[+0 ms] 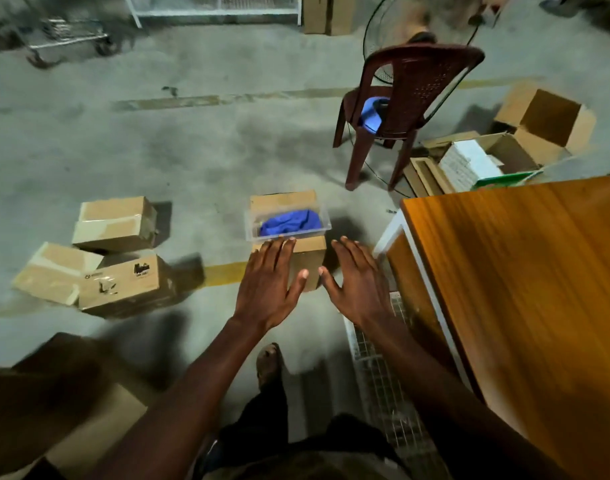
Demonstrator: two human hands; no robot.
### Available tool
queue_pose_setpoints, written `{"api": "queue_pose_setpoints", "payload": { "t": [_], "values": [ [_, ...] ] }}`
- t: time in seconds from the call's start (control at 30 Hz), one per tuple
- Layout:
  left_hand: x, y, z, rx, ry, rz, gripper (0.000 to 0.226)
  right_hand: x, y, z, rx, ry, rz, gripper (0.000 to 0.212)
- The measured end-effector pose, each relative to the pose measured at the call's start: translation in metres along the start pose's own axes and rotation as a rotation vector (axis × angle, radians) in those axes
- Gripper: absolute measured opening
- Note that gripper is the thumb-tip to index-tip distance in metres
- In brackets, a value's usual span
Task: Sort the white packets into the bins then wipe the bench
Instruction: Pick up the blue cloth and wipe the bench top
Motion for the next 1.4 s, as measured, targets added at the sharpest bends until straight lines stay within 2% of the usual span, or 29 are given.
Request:
{"api": "queue_pose_setpoints", "payload": {
  "t": [0.33, 0.53, 0.73, 0.83, 0.9, 1.0, 1.1, 1.4],
  "values": [
    [0.065, -0.075, -0.129, 0.037, -0.19, -0.059, 0.067, 0.082, 0.023, -0.152, -0.024, -0.088, 0.029, 0.057],
    [0.132, -0.102, -0.202, 0.01, -0.212, -0.041, 0.068, 0.165, 0.071, -0.233, -0.023, -0.189, 0.042, 0.059],
    [0.184, -0.12, -0.229, -0.047, -0.186, -0.004, 0.069, 0.271, 0.123, -0.288, 0.098, -0.545, 0.095, 0.057],
    [0.189, -0.123, -0.228, -0.061, -0.155, 0.014, 0.067, 0.3, 0.134, -0.303, 0.222, -0.618, 0.151, 0.074],
    [0.188, -0.124, -0.228, -0.072, -0.148, 0.02, 0.067, 0.308, 0.135, -0.31, 0.29, -0.617, 0.223, 0.07],
    [0.178, -0.123, -0.228, -0.067, -0.148, 0.007, 0.068, 0.306, 0.127, -0.317, 0.293, -0.606, 0.228, 0.048],
    [0.158, -0.124, -0.23, -0.05, -0.144, -0.009, 0.069, 0.278, 0.112, -0.319, 0.291, -0.534, 0.181, 0.041],
    [0.036, -0.098, -0.222, 0.057, -0.015, 0.003, 0.069, 0.105, 0.028, -0.254, 0.324, -0.225, 0.069, 0.051]
  ]
}}
Point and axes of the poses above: each hand's wrist, its own z-axis away from the middle knuckle, its own x-axis out of the palm, y = z × x, the point moved 6 cm from there along -z, towards the middle knuckle, and after that the axes turned 13 degrees about -z, right-handed, at the moved point
